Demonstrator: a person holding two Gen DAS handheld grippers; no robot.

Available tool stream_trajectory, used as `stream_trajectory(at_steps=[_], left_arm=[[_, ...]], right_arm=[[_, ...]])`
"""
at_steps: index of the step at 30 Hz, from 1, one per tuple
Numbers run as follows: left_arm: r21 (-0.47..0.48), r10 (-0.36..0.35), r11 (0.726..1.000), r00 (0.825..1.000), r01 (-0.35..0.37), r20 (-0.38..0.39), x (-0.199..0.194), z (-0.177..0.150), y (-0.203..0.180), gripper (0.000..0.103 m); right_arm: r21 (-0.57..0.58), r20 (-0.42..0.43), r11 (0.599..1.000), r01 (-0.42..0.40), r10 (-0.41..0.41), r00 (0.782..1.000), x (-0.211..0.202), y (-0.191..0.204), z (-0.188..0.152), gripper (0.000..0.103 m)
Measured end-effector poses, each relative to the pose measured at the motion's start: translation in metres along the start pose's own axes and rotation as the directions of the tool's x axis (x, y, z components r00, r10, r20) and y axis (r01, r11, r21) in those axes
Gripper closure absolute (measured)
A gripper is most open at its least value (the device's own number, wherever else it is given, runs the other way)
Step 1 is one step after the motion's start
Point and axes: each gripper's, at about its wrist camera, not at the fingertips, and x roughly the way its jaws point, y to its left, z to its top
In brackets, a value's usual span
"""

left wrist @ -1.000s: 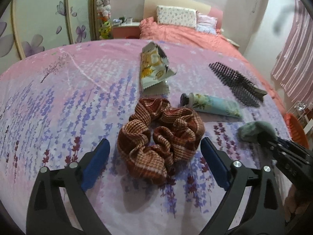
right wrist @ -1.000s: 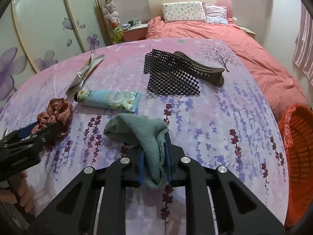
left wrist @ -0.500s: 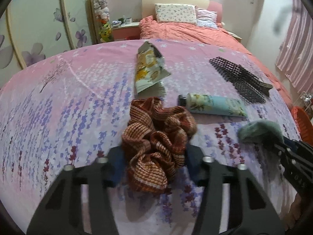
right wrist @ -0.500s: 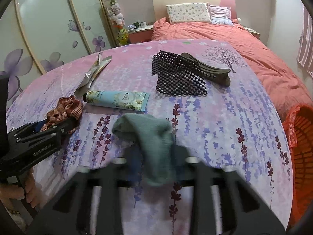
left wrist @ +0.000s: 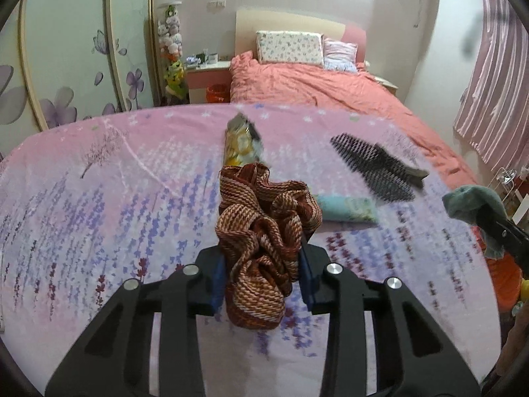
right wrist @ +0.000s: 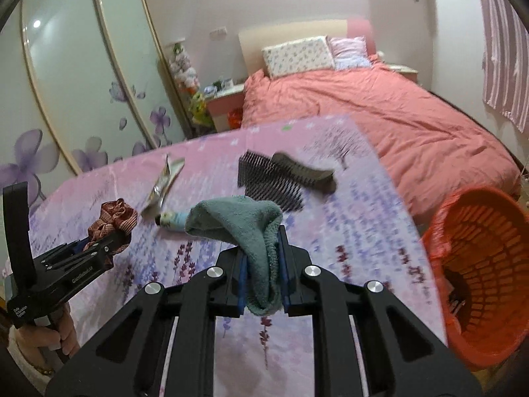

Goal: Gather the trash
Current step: 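Carry the scrunchie and towel over the orange basket and open both grippers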

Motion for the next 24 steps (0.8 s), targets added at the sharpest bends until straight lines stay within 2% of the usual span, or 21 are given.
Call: stream_trajectory(at_steps=[6, 11, 18, 24], left_arm=[[0.020, -0.039, 0.999, 0.998, 0.038, 0.053, -0.032, 0.011, -0.027, 0.067], [0.058, -0.094, 0.994, 0.991, 0.089, 0.093, -0.056, 0.016, -0.060, 0.067], [0.126, -0.190, 0.977, 0.974, 0.174, 0.121, -0.079, 0.019, -0.113, 0.067], [0.178, -0.283, 0.949, 0.953, 0.261, 0.109, -0.084, 0.017, -0.167, 0.067]], right_arm=[[0.022, 0.083, 0.999, 0.032, -0.033, 0.996, -0.032, -0.014, 0.008, 0.088], [0.047, 0.156, 0.996, 0.077, -0.083, 0.984, -0.060, -0.029, 0.008, 0.088], [0.103, 0.229, 0.985, 0.135, -0.156, 0.961, -0.091, -0.063, 0.007, 0.088], [0.177, 0.259, 0.969, 0.171, -0.214, 0.942, -0.108, -0.101, 0.002, 0.088]])
